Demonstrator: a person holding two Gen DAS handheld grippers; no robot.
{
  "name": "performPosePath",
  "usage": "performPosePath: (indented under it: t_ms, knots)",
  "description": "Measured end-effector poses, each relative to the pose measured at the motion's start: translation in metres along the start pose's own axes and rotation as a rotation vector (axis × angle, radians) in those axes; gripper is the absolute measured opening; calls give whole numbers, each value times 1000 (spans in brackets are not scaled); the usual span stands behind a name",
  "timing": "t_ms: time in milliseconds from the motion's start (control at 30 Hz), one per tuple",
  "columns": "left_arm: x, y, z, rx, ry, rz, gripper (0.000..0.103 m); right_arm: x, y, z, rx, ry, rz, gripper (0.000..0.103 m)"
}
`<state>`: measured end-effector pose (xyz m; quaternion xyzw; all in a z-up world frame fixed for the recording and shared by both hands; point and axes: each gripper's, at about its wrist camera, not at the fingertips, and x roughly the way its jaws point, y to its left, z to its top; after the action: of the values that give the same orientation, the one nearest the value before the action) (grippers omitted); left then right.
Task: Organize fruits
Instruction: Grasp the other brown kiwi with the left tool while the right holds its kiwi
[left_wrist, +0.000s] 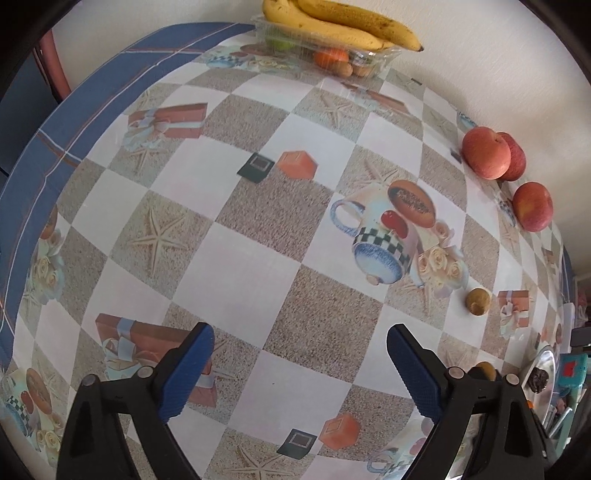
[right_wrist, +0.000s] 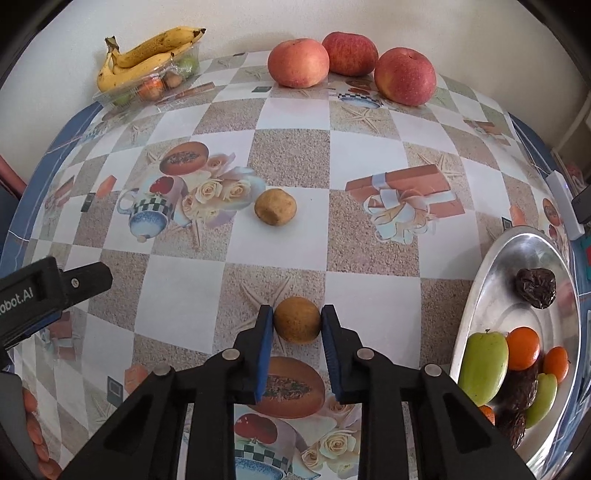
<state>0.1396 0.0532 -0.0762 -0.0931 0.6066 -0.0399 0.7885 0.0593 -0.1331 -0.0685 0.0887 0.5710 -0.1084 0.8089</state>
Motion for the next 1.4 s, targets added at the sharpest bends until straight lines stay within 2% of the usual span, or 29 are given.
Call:
performPosePath:
  t_ms: [100, 200, 400, 700, 767, 900, 1133, 1200, 1233, 1267, 1400]
  knots:
    - [-9, -9, -1, 11, -23, -14, 95, -12, -2, 4, 16, -39, 29, 27]
    - [-18, -18, -2, 29, -46, -44, 91, -23, -7, 8, 42, -73, 47, 27]
    - [-22, -49, -9, 113, -73, -116, 90, -31, -23, 12, 84, -90, 23, 27]
    - [-17, -103, -9, 258, -119, -214, 88, -59, -82, 16, 233, -175, 12, 27]
    - [-12, -113, -8, 277, -115, -233, 82, -63, -94, 16, 263, -188, 2, 28]
    - [7, -129, -5, 292, -77, -274, 77, -62, -110, 16, 303, -188, -2, 28]
    - [31, -145, -6, 294, -26, -294, 55, -56, -114, 15, 322, -167, 8, 27]
    - [34, -147, -7, 289, -26, -293, 46, -55, -112, 16, 315, -166, 12, 27]
    - [34, -147, -7, 287, -26, -300, 34, -55, -112, 16, 312, -166, 11, 27]
    - [35, -147, -6, 285, -19, -305, 29, -55, -111, 16, 311, -165, 11, 27]
    - [36, -144, -5, 261, -4, -316, 29, -52, -110, 16, 304, -158, 7, 27]
